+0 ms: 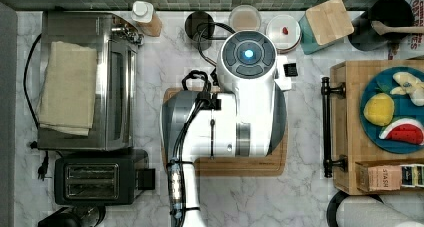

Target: Open the drawer.

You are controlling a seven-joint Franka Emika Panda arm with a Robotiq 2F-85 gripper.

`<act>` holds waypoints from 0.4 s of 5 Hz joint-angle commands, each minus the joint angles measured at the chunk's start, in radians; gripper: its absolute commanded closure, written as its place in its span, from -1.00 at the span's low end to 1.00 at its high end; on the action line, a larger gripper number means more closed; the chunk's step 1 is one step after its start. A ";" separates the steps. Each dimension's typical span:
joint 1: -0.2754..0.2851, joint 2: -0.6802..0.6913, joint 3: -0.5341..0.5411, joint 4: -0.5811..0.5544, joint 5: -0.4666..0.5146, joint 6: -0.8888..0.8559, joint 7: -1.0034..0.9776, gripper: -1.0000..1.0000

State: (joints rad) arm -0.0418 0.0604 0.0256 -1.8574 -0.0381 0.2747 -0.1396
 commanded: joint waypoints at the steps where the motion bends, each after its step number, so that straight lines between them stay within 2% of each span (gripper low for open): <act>1: -0.006 -0.021 -0.001 -0.071 -0.004 0.085 -0.114 -1.00; 2: -0.024 -0.012 -0.017 -0.087 -0.092 0.105 -0.297 -1.00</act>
State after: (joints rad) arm -0.0456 0.0623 0.0255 -1.9229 -0.1121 0.4014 -0.3364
